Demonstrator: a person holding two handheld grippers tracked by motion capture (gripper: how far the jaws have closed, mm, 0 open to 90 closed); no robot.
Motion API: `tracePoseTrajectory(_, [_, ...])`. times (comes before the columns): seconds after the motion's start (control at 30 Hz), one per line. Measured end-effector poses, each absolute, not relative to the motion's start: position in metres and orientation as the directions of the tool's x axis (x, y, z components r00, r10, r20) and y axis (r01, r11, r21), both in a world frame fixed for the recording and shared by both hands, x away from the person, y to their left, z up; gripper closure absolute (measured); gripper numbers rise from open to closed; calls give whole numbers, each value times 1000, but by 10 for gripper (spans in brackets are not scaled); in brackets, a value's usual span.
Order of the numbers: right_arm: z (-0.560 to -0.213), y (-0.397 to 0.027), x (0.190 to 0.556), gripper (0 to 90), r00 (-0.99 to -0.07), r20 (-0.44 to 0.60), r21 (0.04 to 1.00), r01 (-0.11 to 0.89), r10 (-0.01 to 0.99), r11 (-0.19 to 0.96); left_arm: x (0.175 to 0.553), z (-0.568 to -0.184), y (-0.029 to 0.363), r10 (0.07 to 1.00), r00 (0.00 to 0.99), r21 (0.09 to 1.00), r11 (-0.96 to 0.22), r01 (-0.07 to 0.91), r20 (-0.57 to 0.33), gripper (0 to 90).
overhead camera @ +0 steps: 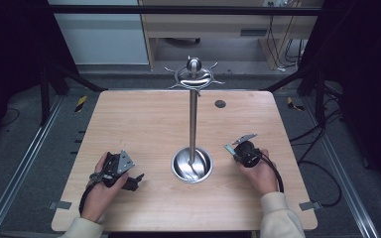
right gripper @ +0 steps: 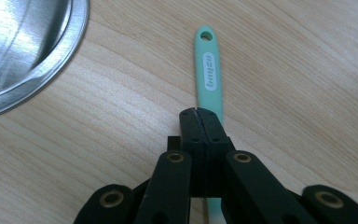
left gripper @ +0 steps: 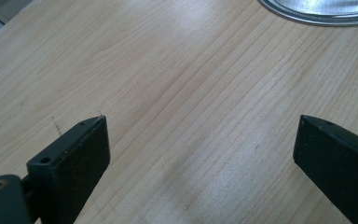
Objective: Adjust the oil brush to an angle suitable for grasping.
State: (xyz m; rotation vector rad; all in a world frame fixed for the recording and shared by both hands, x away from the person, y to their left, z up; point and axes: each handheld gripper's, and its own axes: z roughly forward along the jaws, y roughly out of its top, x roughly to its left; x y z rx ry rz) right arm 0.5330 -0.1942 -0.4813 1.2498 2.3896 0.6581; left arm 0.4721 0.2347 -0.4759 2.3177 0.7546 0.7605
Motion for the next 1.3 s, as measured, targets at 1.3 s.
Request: tracePoseTrajectory(1.3, [-461,-218,535,669,-450,-70,398,806,890,438,472,-477,234,649,683,658,-679,324,335,33])
